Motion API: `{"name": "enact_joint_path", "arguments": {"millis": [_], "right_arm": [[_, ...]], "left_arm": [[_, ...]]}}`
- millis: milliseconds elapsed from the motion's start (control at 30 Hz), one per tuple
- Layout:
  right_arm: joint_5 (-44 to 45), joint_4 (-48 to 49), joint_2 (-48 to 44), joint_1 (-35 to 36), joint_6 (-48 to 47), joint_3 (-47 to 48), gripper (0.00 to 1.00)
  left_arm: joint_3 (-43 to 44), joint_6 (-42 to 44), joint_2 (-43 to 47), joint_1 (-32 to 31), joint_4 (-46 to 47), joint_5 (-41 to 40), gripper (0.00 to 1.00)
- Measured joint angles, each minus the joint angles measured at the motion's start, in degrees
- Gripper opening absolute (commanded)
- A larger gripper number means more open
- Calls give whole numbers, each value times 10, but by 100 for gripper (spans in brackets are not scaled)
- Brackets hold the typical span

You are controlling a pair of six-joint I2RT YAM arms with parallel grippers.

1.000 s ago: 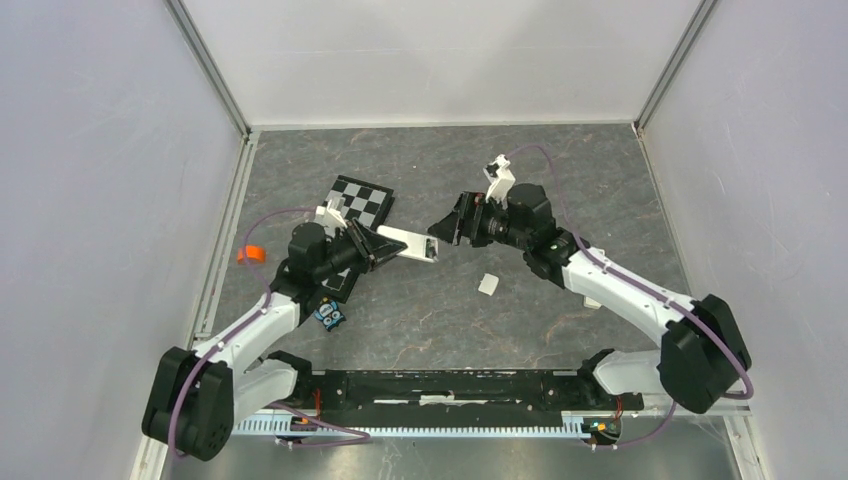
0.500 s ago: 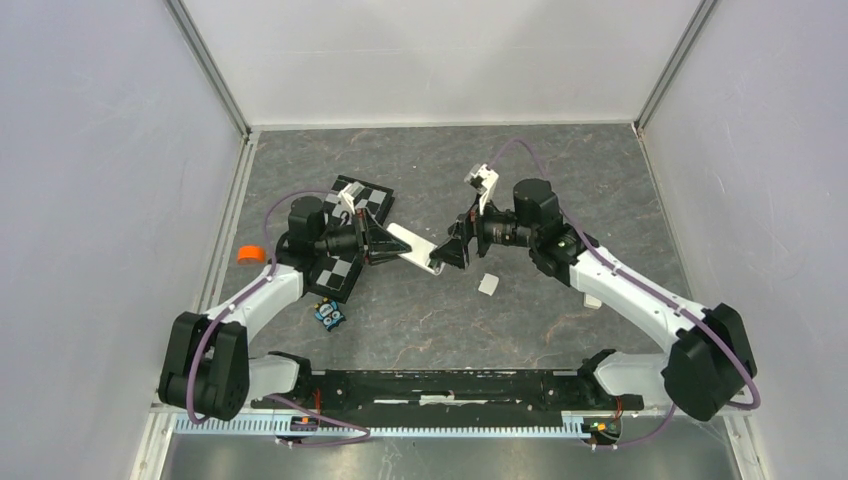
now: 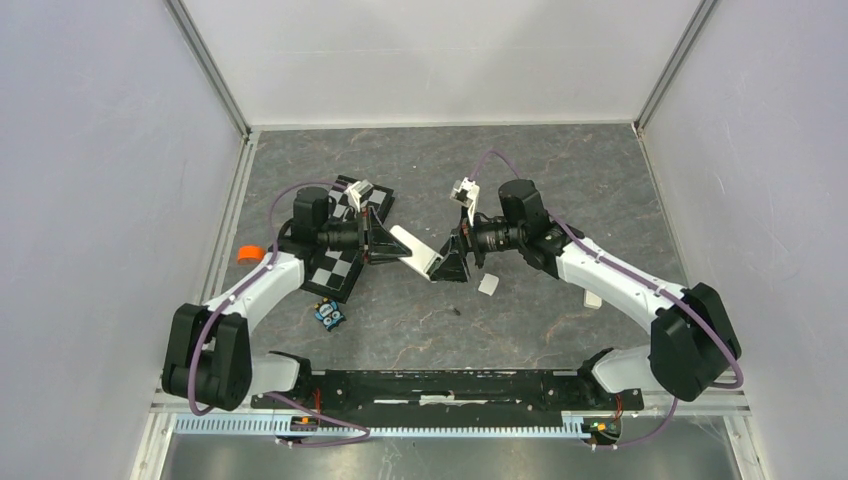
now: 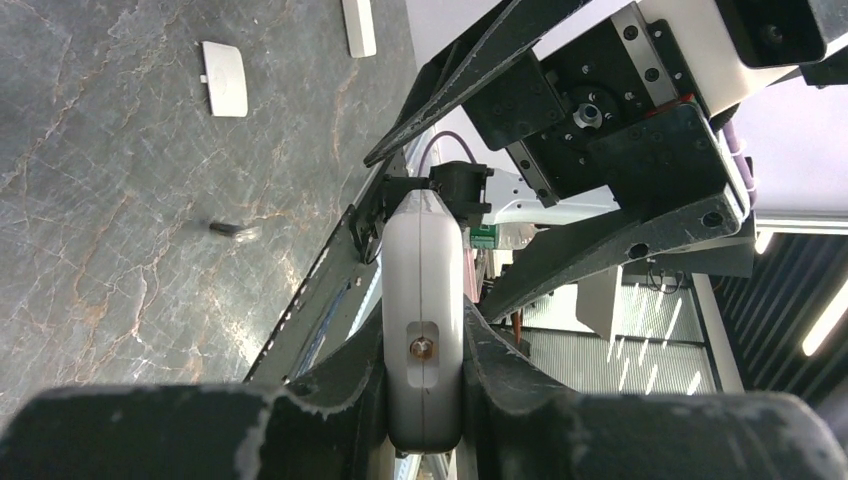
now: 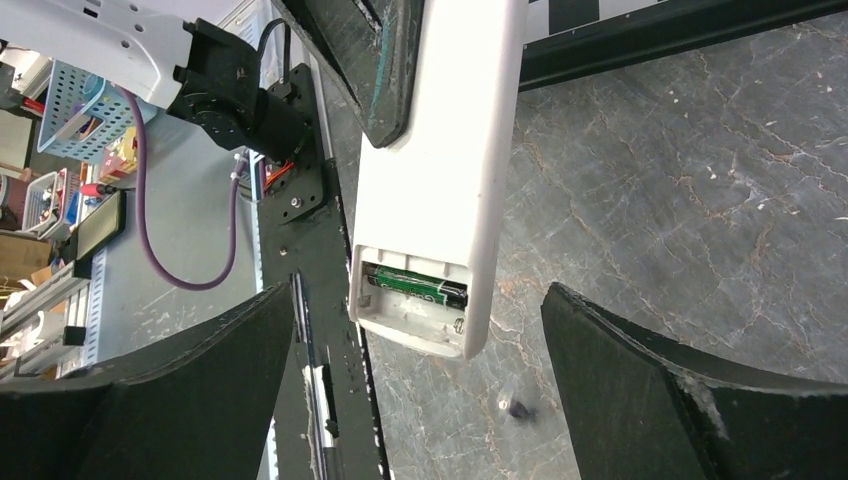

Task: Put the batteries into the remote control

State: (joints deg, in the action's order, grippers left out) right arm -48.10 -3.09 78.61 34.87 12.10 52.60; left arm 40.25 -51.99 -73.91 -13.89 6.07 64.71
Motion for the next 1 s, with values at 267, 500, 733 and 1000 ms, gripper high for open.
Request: {"name": "enact_joint_path", "arguments": {"millis": [267, 500, 733, 1000], "right_arm": [[41, 7, 2, 0, 16, 1, 93], [154, 8, -25, 7, -11, -54, 79], [303, -35, 21, 135, -90, -78, 60], [413, -95, 104, 191, -127, -48, 45]], "left_arm": [[5, 30, -5, 13, -49, -38, 2], [8, 88, 5, 48, -163, -222, 2], [10, 123, 50, 49, -229, -344, 2], [10, 129, 70, 49, -241, -377, 2]]}}
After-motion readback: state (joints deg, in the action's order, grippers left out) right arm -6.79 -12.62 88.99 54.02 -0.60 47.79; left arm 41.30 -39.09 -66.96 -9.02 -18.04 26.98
